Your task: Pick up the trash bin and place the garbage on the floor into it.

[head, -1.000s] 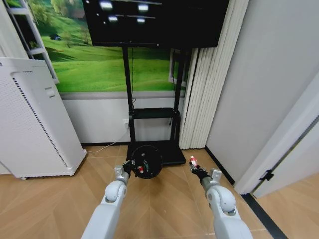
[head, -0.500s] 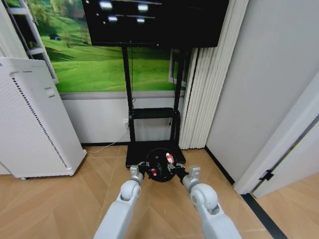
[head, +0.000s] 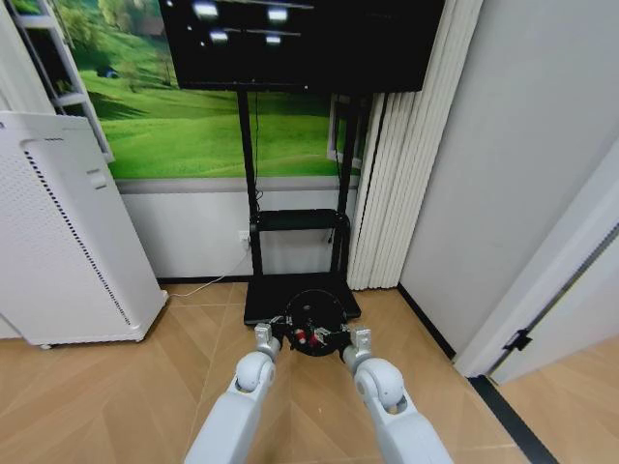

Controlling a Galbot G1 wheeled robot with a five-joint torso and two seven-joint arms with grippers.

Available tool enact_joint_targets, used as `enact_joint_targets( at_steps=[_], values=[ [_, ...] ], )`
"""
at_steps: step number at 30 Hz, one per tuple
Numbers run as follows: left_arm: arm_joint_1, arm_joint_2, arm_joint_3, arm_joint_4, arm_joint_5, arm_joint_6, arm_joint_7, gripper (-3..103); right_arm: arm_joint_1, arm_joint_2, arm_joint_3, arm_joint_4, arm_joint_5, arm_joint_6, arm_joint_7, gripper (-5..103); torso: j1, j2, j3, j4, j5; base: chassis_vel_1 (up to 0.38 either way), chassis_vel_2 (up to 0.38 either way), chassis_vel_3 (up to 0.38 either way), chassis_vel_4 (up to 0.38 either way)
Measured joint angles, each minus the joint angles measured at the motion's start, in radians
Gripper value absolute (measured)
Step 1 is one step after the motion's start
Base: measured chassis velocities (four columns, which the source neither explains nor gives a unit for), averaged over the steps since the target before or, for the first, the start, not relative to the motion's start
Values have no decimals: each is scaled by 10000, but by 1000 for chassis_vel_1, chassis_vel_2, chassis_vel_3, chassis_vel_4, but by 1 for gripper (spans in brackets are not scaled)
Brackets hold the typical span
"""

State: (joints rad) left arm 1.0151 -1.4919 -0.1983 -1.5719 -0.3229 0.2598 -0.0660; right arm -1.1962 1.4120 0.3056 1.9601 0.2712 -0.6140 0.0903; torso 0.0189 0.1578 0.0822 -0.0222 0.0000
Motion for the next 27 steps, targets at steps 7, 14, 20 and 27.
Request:
enact_joint_targets(
  at_steps=[7, 14, 20, 27],
  values=[
    [348, 239, -559, -429, 11, -2, -4, 3, -994, -191, 889, 1493, -62, 116, 198, 100, 0, 1, -1, -3, -3, 0, 0, 0, 0],
    [689, 935, -1396, -893, -214, 20, 48, 3, -2061, -161, 1428, 2222, -560, 214, 356, 100, -1, 1, -1, 0, -4, 0, 0, 0, 0],
    [1152, 1779, -2279, -1429, -592, 52, 151, 3, -2862, 147, 1490, 1956, -1304, 985, 845, 100, 0, 1, -1, 1, -2, 10, -8, -4, 12],
    [991, 1760, -2216, -1499, -684, 78, 111, 3, -2859, 146, 1459, 1976, -1435, 929, 995, 100, 0, 1, -1, -2, -1, 114, -122, -102, 131]
  ],
)
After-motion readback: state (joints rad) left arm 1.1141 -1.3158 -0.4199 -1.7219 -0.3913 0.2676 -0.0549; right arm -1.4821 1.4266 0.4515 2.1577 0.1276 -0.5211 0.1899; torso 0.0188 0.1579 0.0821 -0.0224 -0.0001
